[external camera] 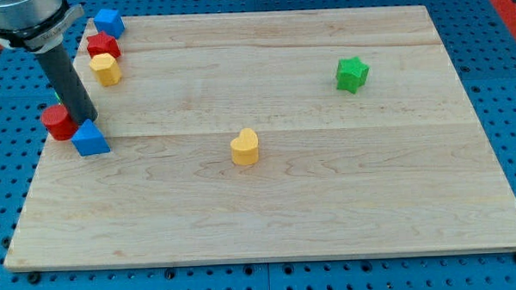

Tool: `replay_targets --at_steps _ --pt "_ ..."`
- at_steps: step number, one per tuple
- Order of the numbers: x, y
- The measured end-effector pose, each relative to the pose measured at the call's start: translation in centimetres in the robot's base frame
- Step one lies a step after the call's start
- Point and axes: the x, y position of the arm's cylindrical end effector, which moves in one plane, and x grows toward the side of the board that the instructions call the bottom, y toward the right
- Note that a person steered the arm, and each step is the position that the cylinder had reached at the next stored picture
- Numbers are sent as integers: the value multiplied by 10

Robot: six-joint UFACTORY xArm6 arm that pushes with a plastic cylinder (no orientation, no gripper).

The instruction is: Adjust the circles and blue triangle in a vertical line

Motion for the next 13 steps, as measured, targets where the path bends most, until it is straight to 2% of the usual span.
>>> replay_targets --at_steps 3,5,7,8,10,13 --pt "-5 21" --pt "29 21" --pt "42 17" --pt "59 -9" --pt "47 -67" --pt "-8 -64"
